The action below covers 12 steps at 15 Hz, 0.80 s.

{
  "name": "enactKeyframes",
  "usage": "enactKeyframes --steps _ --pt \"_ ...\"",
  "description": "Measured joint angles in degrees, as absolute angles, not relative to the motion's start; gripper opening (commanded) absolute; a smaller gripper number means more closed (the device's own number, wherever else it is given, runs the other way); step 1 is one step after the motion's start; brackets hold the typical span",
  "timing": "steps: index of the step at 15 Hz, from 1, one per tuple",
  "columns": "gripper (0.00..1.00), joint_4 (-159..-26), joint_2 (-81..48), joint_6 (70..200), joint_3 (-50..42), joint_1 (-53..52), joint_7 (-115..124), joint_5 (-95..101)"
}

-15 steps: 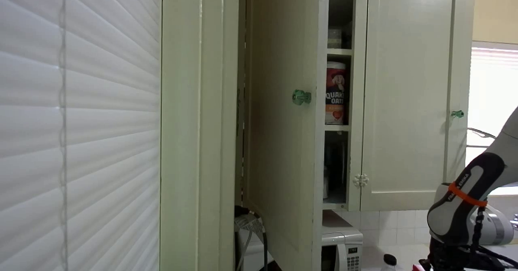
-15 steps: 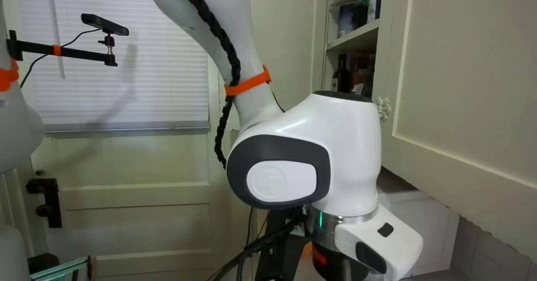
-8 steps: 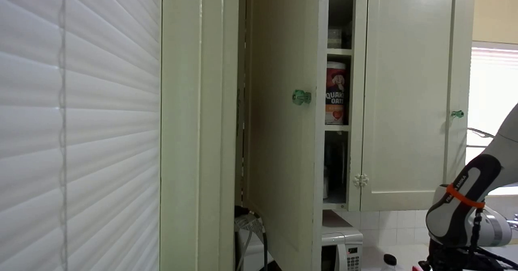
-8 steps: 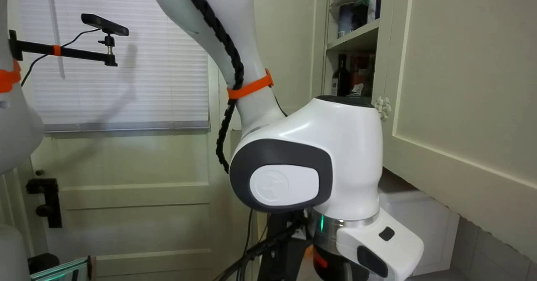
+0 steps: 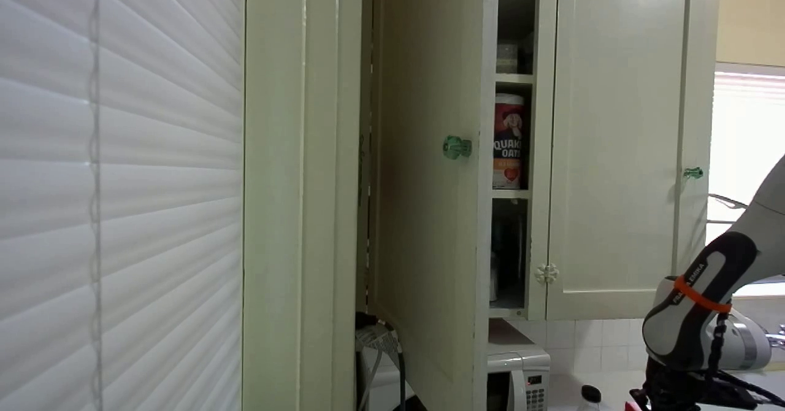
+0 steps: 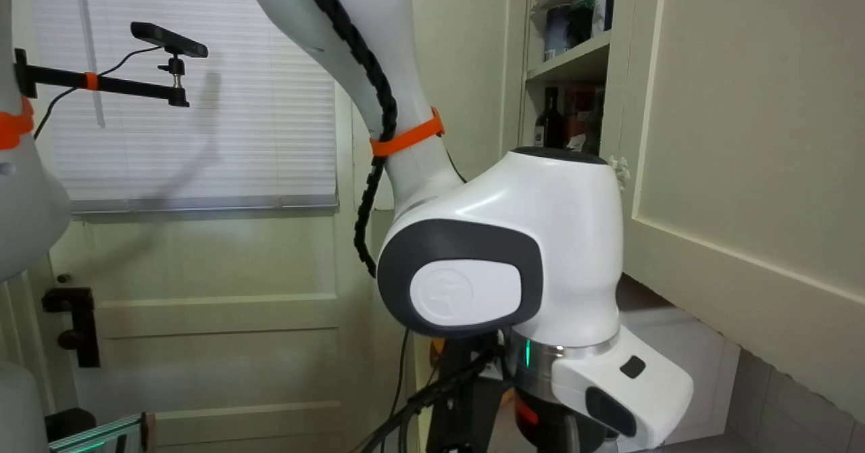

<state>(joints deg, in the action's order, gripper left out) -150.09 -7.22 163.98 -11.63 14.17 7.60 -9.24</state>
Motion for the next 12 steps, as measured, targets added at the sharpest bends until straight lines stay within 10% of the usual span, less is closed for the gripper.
enactKeyframes --steps 12 --pt "0.00 -149.19 -5.49 165.52 -10.79 14.23 6.59 -11.60"
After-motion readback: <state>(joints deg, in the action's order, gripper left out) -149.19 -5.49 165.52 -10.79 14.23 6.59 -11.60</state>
